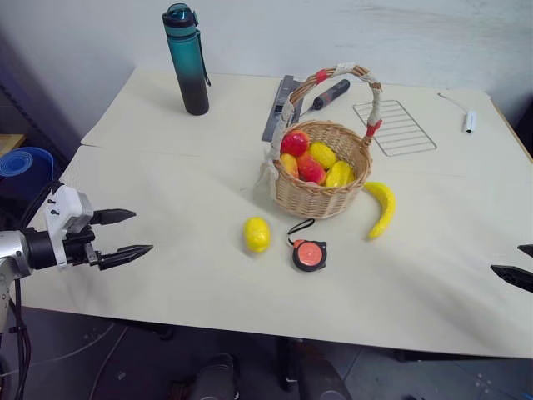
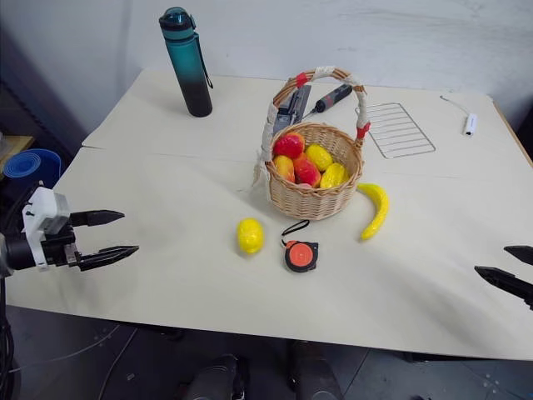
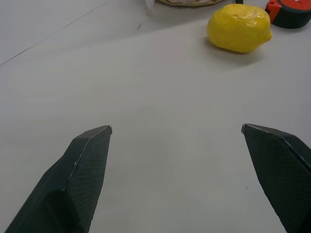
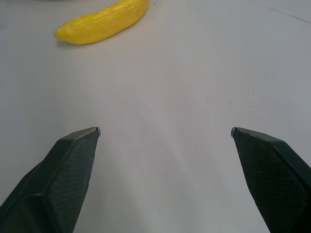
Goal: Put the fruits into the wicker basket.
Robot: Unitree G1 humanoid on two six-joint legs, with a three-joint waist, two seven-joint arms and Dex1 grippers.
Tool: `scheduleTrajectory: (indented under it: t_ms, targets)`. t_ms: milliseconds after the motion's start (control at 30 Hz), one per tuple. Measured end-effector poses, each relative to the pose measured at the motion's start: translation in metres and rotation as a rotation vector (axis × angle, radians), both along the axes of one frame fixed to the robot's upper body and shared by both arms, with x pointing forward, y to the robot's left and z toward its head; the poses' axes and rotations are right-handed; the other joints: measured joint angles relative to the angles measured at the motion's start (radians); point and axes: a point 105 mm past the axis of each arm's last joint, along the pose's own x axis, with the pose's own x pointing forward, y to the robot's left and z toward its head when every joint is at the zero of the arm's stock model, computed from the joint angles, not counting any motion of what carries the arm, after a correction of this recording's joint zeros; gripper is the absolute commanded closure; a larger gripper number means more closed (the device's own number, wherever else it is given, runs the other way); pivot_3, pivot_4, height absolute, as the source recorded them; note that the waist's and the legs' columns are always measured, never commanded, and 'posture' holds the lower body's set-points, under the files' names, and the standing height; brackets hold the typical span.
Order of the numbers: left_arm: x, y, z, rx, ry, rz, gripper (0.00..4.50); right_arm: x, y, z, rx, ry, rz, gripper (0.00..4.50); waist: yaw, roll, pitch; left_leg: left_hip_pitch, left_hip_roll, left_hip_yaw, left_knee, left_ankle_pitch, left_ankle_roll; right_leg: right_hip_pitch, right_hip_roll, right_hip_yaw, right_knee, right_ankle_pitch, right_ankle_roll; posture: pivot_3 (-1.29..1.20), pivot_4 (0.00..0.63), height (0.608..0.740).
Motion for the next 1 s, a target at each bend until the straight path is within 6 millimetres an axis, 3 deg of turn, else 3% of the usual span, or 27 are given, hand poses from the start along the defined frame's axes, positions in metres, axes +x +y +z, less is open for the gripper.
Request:
scheduleTrajectory:
  t_ms: [467,567,767,1000]
  targets:
    - [0.006,-0.002,0.003,0.023,-0.027,-0.002,0.0,0.007,0.004,0.006,-0.012,-0.038,0.002,0.03,-0.001,0.001,0.0,0.002,0.001,0.003,0.001,0.0,0.0,-0.002,0.001,0.001,0.0,0.0,0.0,0.0,0.15,0.74]
    - [0.006,-0.002,0.002,0.021,-0.025,0.001,0.0,0.009,0.009,0.007,-0.017,-0.038,0.025,0.03,0.007,-0.003,0.0,0.01,0.02,0.051,0.0,-0.007,-0.004,-0.009,0.018,0.034,0.0,0.002,-0.002,0.0,0.15,0.74]
    - [0.008,-0.005,0.006,0.017,-0.038,-0.008,0.0,0.009,0.01,0.006,-0.026,-0.045,0.038,0.03,-0.031,-0.002,0.0,0.015,0.019,0.05,-0.001,-0.009,-0.002,-0.003,0.019,0.036,0.0,0.002,0.002,0.0,0.15,0.74]
    - [0.007,-0.008,0.007,-0.01,-0.022,-0.013,0.0,0.012,0.014,0.003,-0.025,-0.035,0.051,0.03,-0.033,-0.002,-0.001,0.015,0.019,0.049,-0.001,-0.01,-0.003,-0.003,0.018,0.036,0.001,0.002,0.002,0.0,0.15,0.74]
